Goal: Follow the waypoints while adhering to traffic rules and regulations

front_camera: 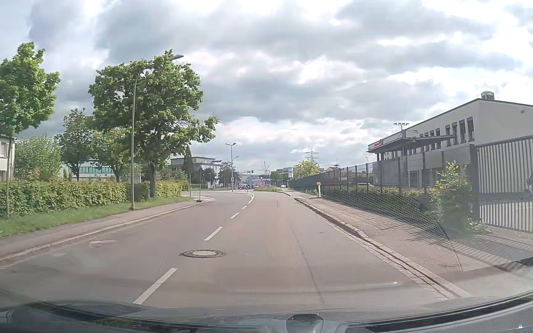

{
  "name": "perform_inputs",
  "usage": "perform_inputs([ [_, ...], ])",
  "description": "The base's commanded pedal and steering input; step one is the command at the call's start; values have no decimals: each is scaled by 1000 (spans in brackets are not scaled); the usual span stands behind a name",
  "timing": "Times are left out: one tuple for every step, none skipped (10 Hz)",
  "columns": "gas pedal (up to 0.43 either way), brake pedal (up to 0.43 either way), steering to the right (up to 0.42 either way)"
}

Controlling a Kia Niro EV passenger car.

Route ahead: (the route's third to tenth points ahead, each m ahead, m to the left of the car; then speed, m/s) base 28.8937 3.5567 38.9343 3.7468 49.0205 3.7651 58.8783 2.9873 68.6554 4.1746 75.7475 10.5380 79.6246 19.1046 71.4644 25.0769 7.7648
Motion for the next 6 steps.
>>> perform_inputs([
  [59, 0, 2],
  [59, 0, 2],
  [59, 0, 1],
  [59, 0, 1],
  [59, 0, 1],
  [59, 0, 1],
])
